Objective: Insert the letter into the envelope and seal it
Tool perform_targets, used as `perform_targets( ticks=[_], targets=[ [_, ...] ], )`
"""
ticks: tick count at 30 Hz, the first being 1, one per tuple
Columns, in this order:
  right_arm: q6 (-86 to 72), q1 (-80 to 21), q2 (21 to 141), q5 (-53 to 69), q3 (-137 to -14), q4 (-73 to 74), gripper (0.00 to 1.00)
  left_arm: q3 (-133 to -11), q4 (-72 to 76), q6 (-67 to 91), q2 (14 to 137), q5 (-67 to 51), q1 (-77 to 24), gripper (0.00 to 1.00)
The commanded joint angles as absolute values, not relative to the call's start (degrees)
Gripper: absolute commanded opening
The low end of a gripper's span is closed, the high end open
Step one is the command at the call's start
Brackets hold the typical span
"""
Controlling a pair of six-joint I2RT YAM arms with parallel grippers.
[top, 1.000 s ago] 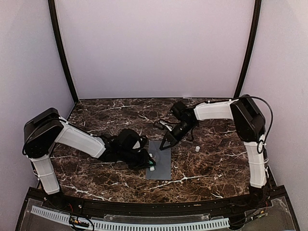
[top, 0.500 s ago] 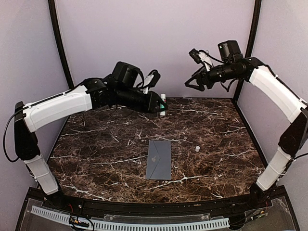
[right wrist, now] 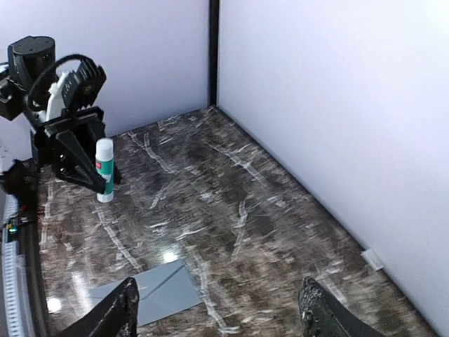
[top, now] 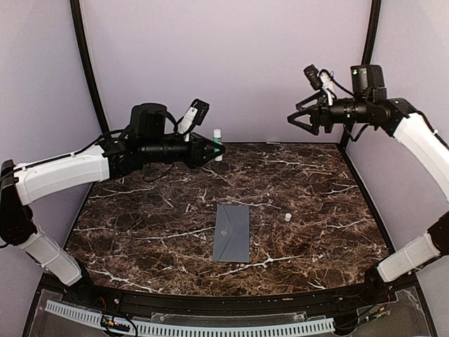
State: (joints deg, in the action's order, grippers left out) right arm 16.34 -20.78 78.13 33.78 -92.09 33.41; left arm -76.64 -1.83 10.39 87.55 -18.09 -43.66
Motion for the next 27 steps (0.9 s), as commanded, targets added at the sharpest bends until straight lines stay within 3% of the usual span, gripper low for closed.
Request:
perform_targets(
  ticks=[1,12,21,27],
  targets=[
    [16.0,-23.55,82.23,48.89,-83.79,34.49,0.72,-64.04,25.2,7.72,80.31,-30.41,-43.26,0.0],
    [20.65,-37.45,93.61,55.57,-91.38,40.55,0.71,-57.39,46.55,23.57,80.69,-46.15,-40.72,0.0],
    [16.85,-40.96,99.92,60.82,-99.53,41.75,0.62,-56.22,59.74,34.69,84.76,-50.38,-39.92,0.0],
    [14.31,-41.46,100.13,62.62,-99.78,39.63,0.6,-56.62,60.53,36.4,85.95,-51.51,-39.82,0.0]
  ],
)
